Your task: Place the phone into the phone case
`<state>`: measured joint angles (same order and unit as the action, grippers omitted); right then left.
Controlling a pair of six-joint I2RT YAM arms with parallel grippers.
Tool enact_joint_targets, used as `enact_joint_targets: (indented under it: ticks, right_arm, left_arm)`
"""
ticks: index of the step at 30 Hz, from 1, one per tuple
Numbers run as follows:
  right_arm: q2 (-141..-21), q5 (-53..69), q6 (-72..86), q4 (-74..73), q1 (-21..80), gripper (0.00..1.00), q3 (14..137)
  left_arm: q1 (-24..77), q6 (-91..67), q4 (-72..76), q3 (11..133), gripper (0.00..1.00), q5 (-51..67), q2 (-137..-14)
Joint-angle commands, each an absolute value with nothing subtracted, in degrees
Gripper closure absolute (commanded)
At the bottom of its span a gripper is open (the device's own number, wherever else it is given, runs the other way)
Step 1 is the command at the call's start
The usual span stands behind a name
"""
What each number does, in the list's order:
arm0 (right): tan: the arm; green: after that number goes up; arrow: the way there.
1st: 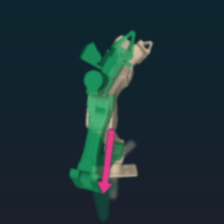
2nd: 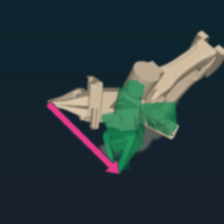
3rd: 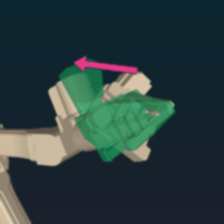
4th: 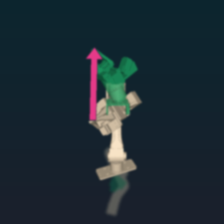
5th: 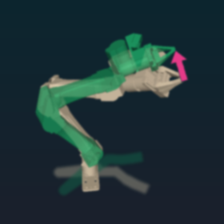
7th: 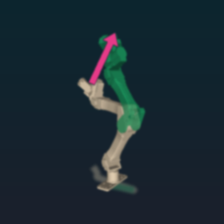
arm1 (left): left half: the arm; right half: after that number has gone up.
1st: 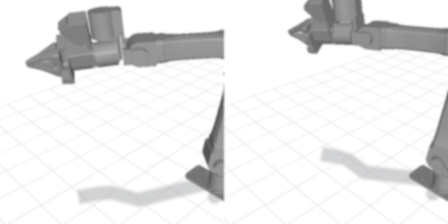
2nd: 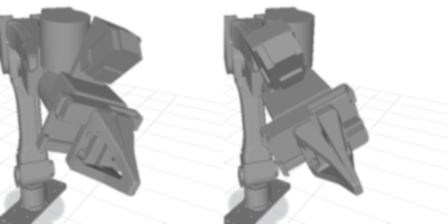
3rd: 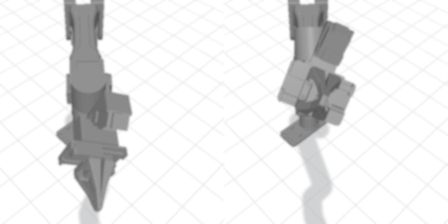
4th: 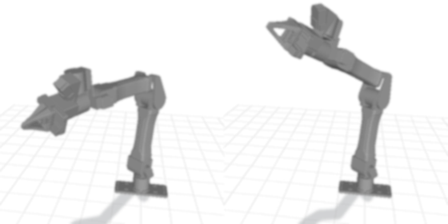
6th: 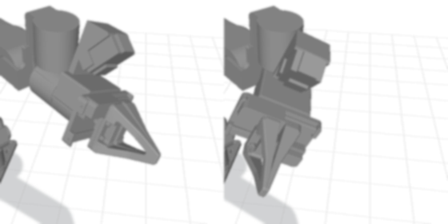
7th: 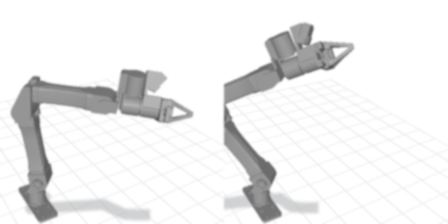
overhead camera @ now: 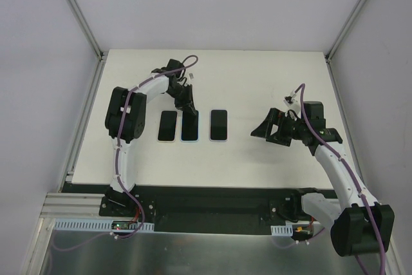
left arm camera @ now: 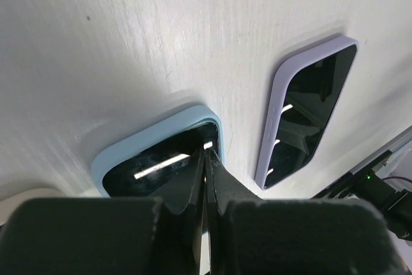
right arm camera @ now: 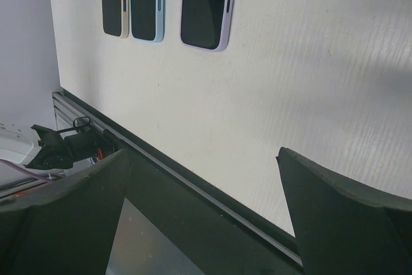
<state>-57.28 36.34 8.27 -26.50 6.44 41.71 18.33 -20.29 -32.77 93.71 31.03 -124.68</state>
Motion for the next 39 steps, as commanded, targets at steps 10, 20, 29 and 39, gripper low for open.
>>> enact_joint_targets:
  ticks: [10, 20, 29, 39]
  right_arm:
    - [-56.4, 35.8, 6.9, -27.2, 6.1, 0.01, 42.3]
    - [-55.1, 35.9, 6.0, -27.9, 6.0, 0.01, 42.3]
    - [-53.8, 35.9, 5.6, -28.6, 6.1, 0.01, 42.3]
    - [-51.6, 34.5, 4.9, -30.2, 6.1, 0.01, 42.5]
  left_arm:
    - [19.0, -20.3, -31.0, 93.9, 1.0, 27.3, -126.1]
    - [20.9, -19.3, -36.6, 93.1, 1.0, 17.8, -129.3]
    - [20.6, -19.9, -38.1, 88.9, 1.0, 9.3, -126.3]
    - [20.7, -19.5, -39.1, 94.0, 1.0, 14.5, -128.8]
